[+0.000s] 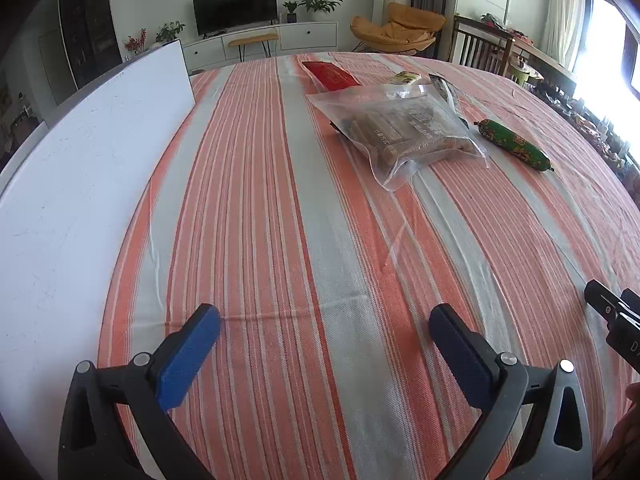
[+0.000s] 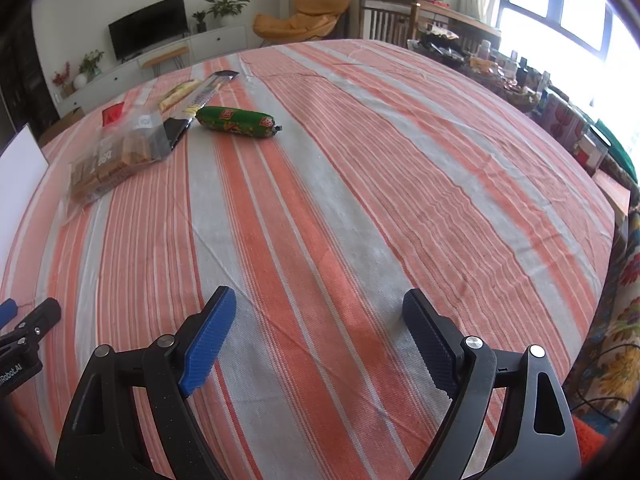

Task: Organize snacks
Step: 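Return both tools over the table toward the hawthorn strip bag, then grasp the clear bag of hawthorn strips with the left tool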

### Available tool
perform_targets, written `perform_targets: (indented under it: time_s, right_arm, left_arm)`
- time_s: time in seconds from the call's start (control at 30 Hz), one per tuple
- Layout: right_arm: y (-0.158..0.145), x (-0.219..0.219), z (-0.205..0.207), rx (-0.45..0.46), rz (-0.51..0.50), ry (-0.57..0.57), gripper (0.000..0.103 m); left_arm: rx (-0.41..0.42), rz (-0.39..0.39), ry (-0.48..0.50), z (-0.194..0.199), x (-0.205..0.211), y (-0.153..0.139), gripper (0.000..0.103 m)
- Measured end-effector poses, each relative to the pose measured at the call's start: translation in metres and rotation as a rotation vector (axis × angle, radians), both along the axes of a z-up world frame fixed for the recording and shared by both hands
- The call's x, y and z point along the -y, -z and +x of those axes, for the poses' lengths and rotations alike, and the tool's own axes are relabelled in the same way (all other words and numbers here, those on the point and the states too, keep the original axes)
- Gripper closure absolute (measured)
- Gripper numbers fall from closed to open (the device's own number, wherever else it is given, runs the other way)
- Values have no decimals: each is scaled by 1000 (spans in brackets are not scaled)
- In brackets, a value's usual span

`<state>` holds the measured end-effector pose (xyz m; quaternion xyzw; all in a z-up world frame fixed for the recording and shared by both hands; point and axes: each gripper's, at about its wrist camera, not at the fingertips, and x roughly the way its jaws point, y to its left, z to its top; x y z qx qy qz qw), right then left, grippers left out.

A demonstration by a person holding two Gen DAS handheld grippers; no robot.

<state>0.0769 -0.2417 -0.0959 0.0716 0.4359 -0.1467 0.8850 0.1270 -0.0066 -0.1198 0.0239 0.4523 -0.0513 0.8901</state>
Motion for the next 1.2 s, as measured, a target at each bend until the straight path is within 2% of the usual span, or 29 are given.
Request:
perform_targets:
  time_s: [0.93,1.0,1.07,1.1,1.17,1.2]
  right_arm:
    - [0,0,0,0,1,-1,13]
    - [0,-1,0,0,1,-1,13]
    - [0,-1,0,0,2,-2,13]
    - [0,0,0,0,2,-2,13]
    - [1,-2,1,0,3,-4,13]
    - [1,-2,1,0,3,-4,13]
  left_arm:
    - [-2,-1,4,2,0,0,0]
    - [-26,5,13,5,2,-1,0]
    - [-127,0,45,13,6,-4,1]
    - [-171,-28,75,19,10,-9,1]
    - [-171,-68,127,28,21,-30,1]
    - [-147,-59,162,34,29,-44,1]
